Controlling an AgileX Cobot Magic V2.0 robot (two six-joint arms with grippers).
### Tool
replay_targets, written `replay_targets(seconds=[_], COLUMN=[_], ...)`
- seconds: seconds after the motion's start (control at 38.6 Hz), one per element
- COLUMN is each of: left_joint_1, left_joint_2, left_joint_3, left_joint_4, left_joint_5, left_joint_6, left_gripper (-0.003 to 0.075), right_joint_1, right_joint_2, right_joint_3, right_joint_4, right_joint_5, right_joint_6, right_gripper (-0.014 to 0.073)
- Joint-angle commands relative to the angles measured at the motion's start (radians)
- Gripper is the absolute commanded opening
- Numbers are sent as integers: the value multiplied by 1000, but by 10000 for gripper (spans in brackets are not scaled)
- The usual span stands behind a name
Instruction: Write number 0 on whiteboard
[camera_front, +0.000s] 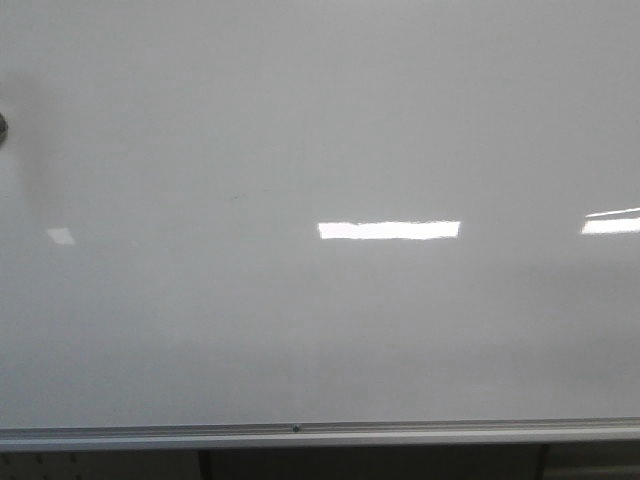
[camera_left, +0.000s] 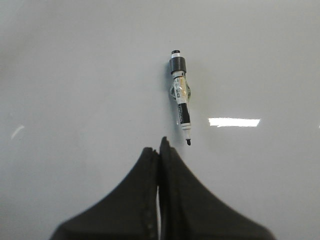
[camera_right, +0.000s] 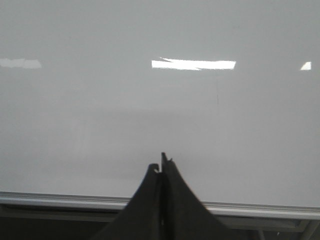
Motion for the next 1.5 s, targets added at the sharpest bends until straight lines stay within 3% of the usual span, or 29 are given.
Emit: replay_targets(seconds=[0.0,1.27,1.48], left_joint_1=[2,2,2], left_joint_2=[-19,-19,-19], left_joint_3=[22,22,22], left_joint_4=[-1,1,3], left_joint_5=[-85,-85,-180], left_joint_6=[-11,-11,-10], left_gripper=[-20,-20,-19], right_joint_1=[-2,-2,-2], right_joint_2=[-14,-15,-15], right_joint_3=[-1,-1,-11], right_joint_4=[-10,-10,4], right_joint_5=[-78,-90,-179], right_joint_6=[-2,-2,-2], right_gripper=[-69,-69,-69])
